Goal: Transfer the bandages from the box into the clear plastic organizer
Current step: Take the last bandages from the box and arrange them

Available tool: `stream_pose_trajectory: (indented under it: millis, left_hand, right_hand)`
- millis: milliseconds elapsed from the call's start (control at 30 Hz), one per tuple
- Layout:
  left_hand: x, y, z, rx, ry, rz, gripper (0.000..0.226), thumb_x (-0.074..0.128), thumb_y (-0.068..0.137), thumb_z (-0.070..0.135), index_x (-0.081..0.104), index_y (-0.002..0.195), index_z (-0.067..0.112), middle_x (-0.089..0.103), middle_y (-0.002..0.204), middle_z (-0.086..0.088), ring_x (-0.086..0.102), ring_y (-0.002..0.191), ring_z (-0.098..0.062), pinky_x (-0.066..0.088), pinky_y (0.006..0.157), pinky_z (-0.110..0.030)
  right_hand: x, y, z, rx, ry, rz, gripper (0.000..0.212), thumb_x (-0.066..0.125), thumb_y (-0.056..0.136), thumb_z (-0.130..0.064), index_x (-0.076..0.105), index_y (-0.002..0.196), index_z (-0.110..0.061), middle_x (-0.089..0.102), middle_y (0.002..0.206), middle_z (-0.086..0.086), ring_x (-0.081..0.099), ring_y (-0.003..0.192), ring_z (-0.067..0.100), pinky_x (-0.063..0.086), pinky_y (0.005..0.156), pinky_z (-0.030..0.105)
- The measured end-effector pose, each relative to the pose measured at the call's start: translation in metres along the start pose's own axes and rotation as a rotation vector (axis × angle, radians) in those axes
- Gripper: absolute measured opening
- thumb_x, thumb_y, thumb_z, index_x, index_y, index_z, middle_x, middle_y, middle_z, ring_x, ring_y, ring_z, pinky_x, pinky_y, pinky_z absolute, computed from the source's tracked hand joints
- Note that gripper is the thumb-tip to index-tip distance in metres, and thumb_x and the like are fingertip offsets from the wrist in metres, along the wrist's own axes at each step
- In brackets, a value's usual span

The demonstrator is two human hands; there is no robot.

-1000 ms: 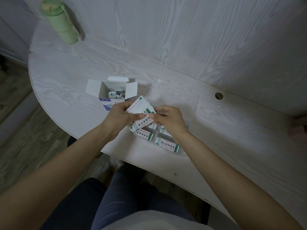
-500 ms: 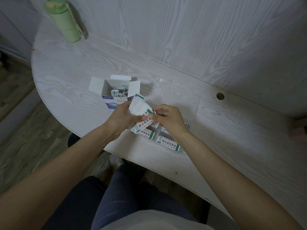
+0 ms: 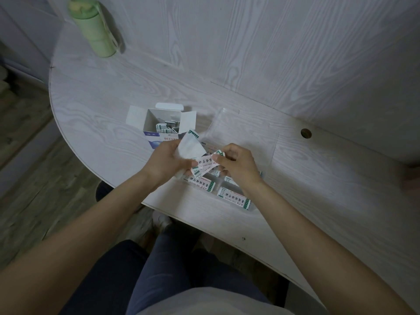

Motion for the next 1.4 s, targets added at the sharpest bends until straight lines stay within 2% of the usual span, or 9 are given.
stream_pose_trajectory:
  millis: [100,167,367,467,667,867,1100,1267,1400]
  left_hand:
    - [-0.004,0.002,0.001,0.038,0.135,0.022,0.031,0.073,0.078,0.003,0.063,0.107,0.008,0.069,0.096,-0.008,0.066,0.077,-0.019,0.056,0.068,-0.027]
    - [-0.004,0.003,0.001,0.067,0.191,0.013,0.029,0.072,0.079,0.003,0.062,0.106,0.009,0.067,0.092,-0.004,0.064,0.076,-0.014,0.053,0.064,-0.018]
    - [-0.006,0.002,0.000,0.133,0.160,0.008,0.015,0.066,0.086,0.007,0.062,0.099,0.013,0.063,0.078,0.011,0.057,0.064,0.006,0.041,0.055,-0.003]
    - [-0.013,0.003,-0.009,0.118,0.090,0.058,0.018,0.066,0.086,0.010,0.063,0.104,0.006,0.070,0.097,-0.008,0.068,0.091,-0.020,0.056,0.079,-0.024]
    - [-0.020,0.003,-0.020,0.125,0.142,0.100,0.016,0.066,0.087,0.018,0.064,0.100,0.010,0.071,0.094,-0.006,0.070,0.086,-0.021,0.054,0.088,-0.044]
    - [-0.017,0.004,-0.031,0.093,0.105,0.082,0.015,0.066,0.087,0.018,0.062,0.096,0.006,0.071,0.094,-0.010,0.070,0.086,-0.026,0.054,0.088,-0.047]
    - [-0.019,0.002,-0.032,0.094,-0.003,0.123,0.005,0.061,0.090,0.009,0.057,0.087,0.011,0.072,0.085,-0.010,0.071,0.084,-0.025,0.053,0.090,-0.045]
    - [-0.018,0.002,-0.027,0.112,-0.026,0.107,0.014,0.059,0.091,0.006,0.055,0.081,0.014,0.069,0.077,-0.006,0.071,0.081,-0.019,0.056,0.070,-0.021]
    - [-0.020,0.003,-0.029,0.115,-0.041,0.066,0.003,0.063,0.088,0.012,0.060,0.087,0.012,0.073,0.080,-0.006,0.070,0.085,-0.028,0.055,0.085,-0.044]
  right_hand:
    - [-0.002,0.002,-0.004,-0.075,-0.185,-0.114,0.022,0.069,0.084,-0.006,0.060,0.095,-0.022,0.068,0.099,0.015,0.066,0.070,0.018,0.055,0.072,0.041]
    - [-0.001,0.002,-0.007,-0.141,-0.323,-0.129,0.022,0.071,0.082,-0.009,0.065,0.092,-0.028,0.069,0.101,0.015,0.066,0.088,0.028,0.053,0.080,0.043]
    - [0.002,0.000,-0.006,-0.103,-0.380,-0.141,0.009,0.074,0.080,-0.012,0.066,0.080,-0.016,0.073,0.092,0.004,0.064,0.077,0.005,0.046,0.070,0.012]
    - [0.004,-0.002,0.003,-0.102,-0.389,-0.069,0.009,0.074,0.080,-0.010,0.067,0.084,-0.013,0.073,0.093,0.005,0.063,0.075,0.002,0.047,0.069,0.010]
    - [0.016,-0.007,0.027,-0.081,-0.478,0.032,0.017,0.069,0.086,-0.010,0.071,0.102,-0.010,0.071,0.108,0.004,0.066,0.099,0.014,0.051,0.087,0.028]
    - [0.032,-0.011,0.031,-0.181,-0.735,0.037,0.012,0.062,0.091,-0.015,0.069,0.101,-0.015,0.071,0.097,0.001,0.066,0.087,0.017,0.054,0.072,0.033]
    - [0.043,-0.009,0.030,-0.367,-1.139,0.008,0.022,0.048,0.097,-0.020,0.063,0.112,-0.014,0.058,0.113,0.002,0.055,0.104,0.021,0.040,0.061,0.029]
    - [0.050,-0.004,0.034,-0.418,-1.304,0.031,0.024,0.050,0.095,-0.014,0.063,0.114,-0.016,0.055,0.114,0.003,0.051,0.109,0.020,0.036,0.058,0.029]
    - [0.049,-0.005,0.029,-0.426,-1.307,0.009,0.023,0.048,0.096,-0.018,0.064,0.114,-0.015,0.054,0.115,0.003,0.055,0.104,0.020,0.035,0.058,0.028]
Point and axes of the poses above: each hand's wrist, its own y-axis towards the middle knuckle, its own x-axis out of the palm, z = x × y, the point moved 2 cm from there along y, towards the middle knuckle
